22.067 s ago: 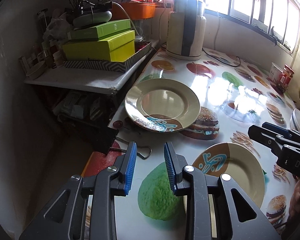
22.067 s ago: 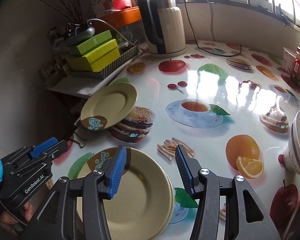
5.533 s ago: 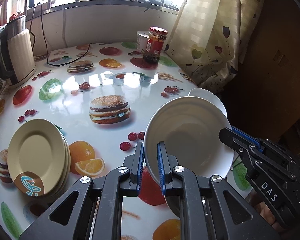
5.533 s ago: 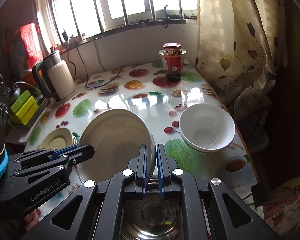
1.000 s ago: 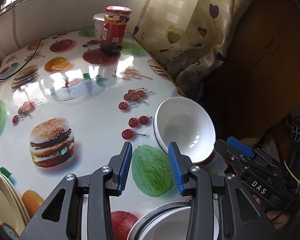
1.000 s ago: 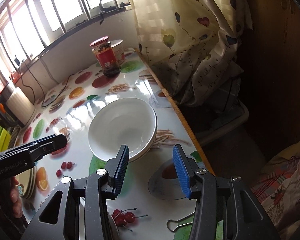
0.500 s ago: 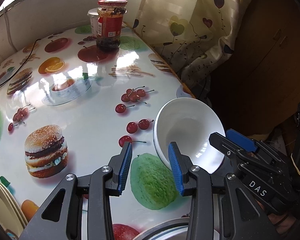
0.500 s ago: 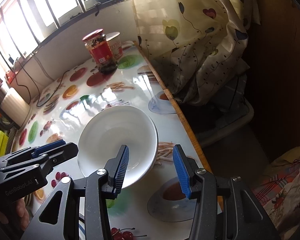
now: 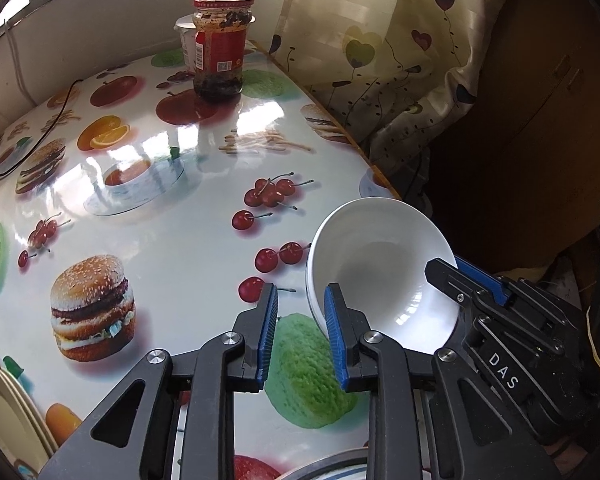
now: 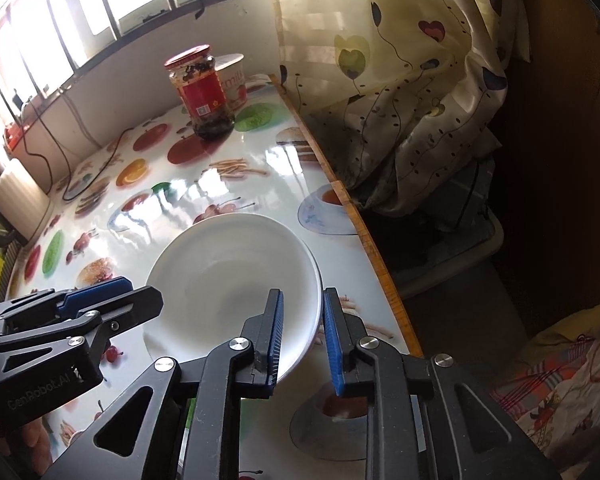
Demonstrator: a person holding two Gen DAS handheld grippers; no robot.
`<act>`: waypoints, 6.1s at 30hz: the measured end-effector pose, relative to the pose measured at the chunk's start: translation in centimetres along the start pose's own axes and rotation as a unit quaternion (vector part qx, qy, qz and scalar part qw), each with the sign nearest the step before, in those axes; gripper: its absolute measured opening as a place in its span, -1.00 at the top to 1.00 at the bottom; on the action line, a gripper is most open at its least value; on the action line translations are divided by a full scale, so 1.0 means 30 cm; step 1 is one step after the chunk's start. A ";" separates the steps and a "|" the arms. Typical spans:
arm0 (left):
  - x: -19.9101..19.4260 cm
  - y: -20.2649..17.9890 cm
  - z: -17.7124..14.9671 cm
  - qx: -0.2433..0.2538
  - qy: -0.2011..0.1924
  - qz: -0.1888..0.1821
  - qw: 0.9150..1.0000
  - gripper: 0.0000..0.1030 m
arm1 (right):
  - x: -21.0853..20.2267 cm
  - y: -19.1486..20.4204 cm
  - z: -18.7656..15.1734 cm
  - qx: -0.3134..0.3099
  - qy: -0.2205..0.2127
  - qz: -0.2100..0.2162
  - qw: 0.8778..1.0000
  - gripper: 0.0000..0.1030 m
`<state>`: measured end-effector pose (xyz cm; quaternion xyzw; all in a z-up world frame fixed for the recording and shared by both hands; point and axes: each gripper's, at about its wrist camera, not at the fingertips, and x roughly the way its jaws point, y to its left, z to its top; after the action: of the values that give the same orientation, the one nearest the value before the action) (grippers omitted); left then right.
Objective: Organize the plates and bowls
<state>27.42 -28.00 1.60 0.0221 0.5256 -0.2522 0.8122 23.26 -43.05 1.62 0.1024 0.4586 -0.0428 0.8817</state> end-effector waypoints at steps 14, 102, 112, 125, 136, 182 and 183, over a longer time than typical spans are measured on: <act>0.007 -0.022 0.004 0.005 0.004 -0.005 1.000 0.83 | 0.015 -0.002 -0.005 0.001 0.008 -0.001 1.000 0.77; -0.417 0.083 -0.372 -0.039 -0.028 -0.059 0.997 0.83 | -0.391 0.195 -0.347 0.015 -0.007 0.052 0.999 0.78; -0.404 0.091 -0.395 -0.043 -0.017 -0.061 0.997 0.83 | -0.384 0.203 -0.362 0.014 0.000 0.054 0.998 0.78; -0.384 0.092 -0.417 -0.047 -0.004 -0.056 0.997 0.84 | -0.368 0.195 -0.390 0.013 0.015 0.053 0.998 0.78; -0.367 0.103 -0.419 -0.055 0.005 -0.058 0.997 0.83 | -0.346 0.197 -0.393 0.018 0.024 0.053 0.998 0.73; -0.485 0.131 -0.581 -0.016 -0.134 0.025 0.991 0.55 | -0.451 0.147 -0.489 0.037 -0.100 0.051 0.993 0.10; -0.480 0.136 -0.587 -0.018 -0.133 0.026 0.991 0.54 | -0.453 0.147 -0.495 0.031 -0.104 0.043 0.993 0.06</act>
<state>9.73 -13.59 5.28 -0.0123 0.4168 -0.2221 0.8813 4.30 -35.73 5.05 0.1445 0.3580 -0.0292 0.9220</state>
